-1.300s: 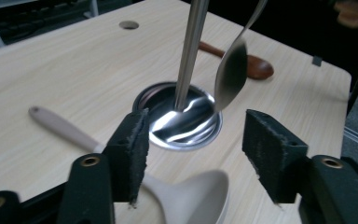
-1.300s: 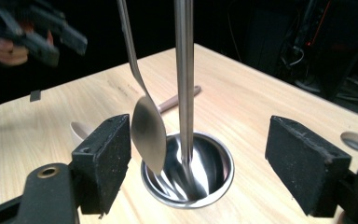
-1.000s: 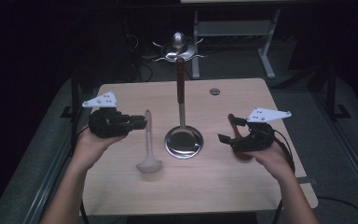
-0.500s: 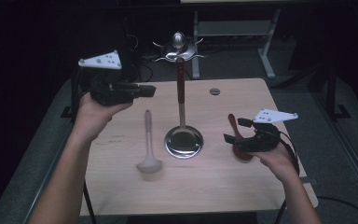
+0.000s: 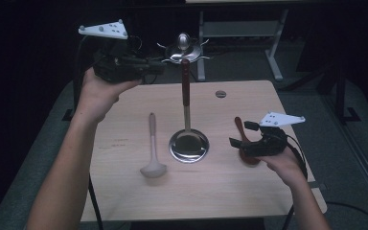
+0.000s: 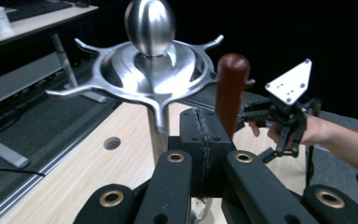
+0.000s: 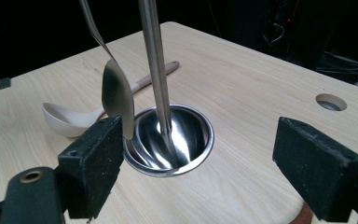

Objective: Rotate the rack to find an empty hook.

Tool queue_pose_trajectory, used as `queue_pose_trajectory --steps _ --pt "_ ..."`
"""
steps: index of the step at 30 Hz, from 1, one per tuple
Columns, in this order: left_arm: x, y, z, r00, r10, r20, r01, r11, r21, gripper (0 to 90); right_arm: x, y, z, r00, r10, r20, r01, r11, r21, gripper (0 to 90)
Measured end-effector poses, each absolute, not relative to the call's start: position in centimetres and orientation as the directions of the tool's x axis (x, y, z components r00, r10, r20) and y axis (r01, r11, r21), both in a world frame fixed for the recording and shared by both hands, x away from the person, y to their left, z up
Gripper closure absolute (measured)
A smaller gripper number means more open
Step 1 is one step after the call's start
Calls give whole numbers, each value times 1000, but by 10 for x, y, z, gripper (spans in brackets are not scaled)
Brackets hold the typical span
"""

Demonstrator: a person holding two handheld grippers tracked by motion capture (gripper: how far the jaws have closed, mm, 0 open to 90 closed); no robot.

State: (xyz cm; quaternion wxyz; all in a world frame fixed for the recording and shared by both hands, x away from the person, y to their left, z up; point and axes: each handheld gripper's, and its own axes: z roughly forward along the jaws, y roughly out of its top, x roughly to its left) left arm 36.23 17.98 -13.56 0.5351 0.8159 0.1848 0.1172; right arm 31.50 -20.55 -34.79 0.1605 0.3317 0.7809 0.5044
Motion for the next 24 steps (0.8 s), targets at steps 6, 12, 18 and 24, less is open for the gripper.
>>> queue_pose_trajectory --steps 6,12,18,24 --pt "370 182 -134 897 441 -10 186 -358 915 899 315 -204 -348 -730 679 82 356 274 894 162" --pt "377 187 -134 888 460 -14 198 -355 914 899 315 -203 -348 -732 676 82 355 276 893 162" --pt "385 191 -133 877 480 -17 207 -347 915 899 315 -203 -349 -731 677 82 358 279 891 162" --pt "392 191 -132 870 492 -20 216 -346 913 899 316 -202 -350 -731 677 84 362 280 889 162"
